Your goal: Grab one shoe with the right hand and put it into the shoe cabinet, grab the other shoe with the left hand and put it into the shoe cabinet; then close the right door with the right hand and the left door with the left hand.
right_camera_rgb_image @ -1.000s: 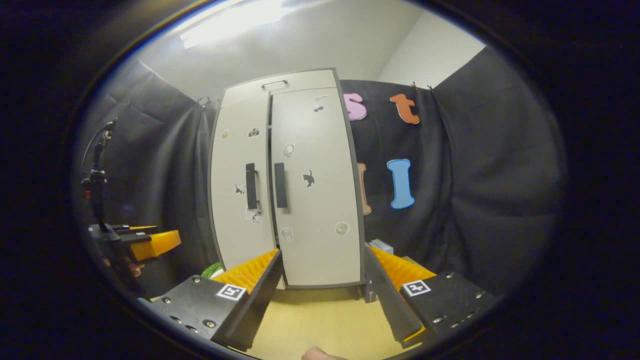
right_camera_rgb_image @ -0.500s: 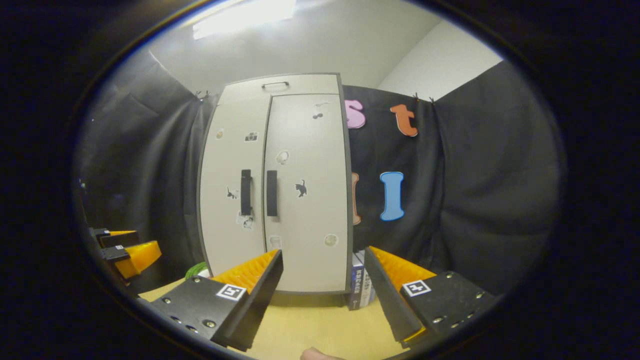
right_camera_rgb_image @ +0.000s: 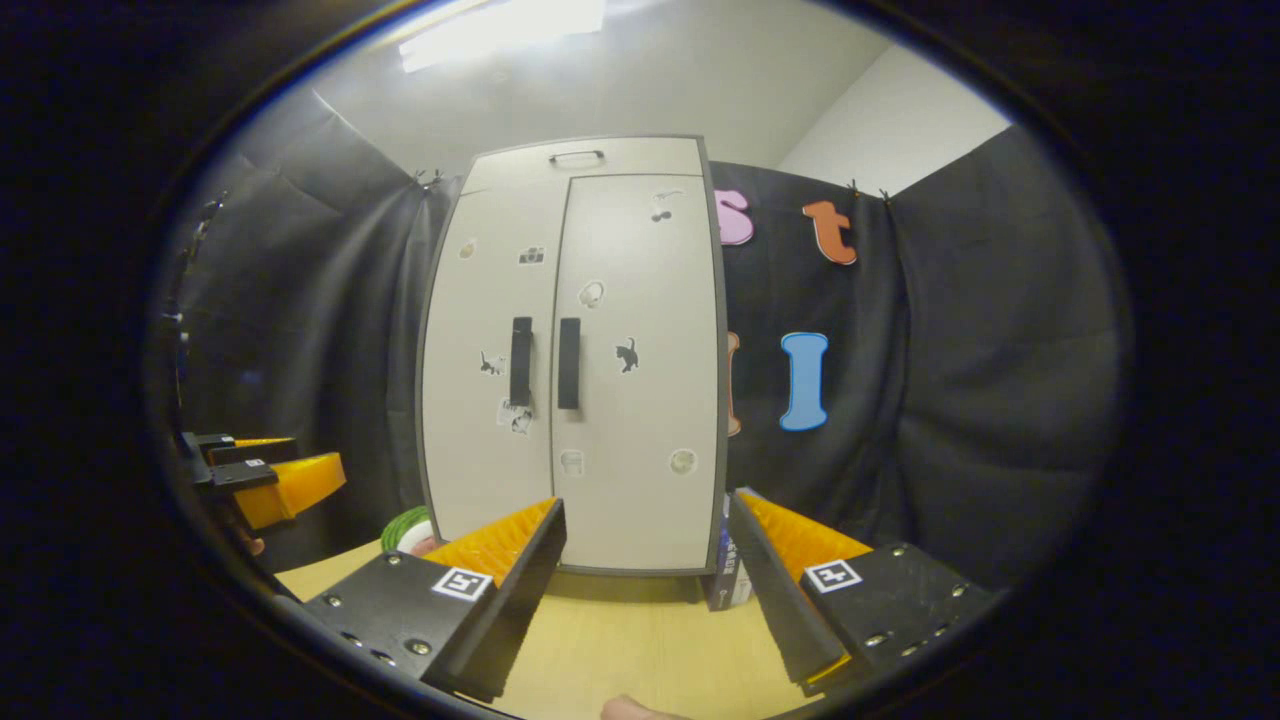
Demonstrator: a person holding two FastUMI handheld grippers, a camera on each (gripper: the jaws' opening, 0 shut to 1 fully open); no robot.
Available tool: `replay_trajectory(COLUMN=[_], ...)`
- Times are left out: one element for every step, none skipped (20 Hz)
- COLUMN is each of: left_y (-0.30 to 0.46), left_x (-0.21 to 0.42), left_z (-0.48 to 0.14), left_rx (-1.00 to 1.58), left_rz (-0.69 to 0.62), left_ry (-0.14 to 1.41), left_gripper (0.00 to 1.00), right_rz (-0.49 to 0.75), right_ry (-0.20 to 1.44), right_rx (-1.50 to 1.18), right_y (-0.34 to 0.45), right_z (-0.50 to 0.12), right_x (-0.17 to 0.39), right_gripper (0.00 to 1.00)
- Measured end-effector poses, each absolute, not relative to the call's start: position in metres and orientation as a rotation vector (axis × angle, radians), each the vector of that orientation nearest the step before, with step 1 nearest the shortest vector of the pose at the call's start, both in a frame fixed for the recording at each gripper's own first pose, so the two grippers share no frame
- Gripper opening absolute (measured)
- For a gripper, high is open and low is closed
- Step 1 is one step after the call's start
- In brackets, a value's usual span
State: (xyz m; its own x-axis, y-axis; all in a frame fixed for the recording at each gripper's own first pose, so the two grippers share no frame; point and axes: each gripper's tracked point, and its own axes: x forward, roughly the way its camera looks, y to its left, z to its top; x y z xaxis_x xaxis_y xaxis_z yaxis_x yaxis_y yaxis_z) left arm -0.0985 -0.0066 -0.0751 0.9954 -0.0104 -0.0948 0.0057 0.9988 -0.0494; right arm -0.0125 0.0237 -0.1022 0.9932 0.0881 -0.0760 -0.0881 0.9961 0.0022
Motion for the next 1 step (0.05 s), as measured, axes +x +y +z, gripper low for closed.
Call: replay_trajectory(left_y=[-0.0072], left_x=[-0.0987], left_z=[-0.0750], left_rx=[-0.047], left_rz=[-0.008], left_ry=[0.095], left_gripper=[0.96], right_rz=[0.084], right_ry=[0.073], right_rx=[0.007], right_y=[0.0222], right_z=[-0.1000], right_x=[-0.0137], right_gripper=[0.98])
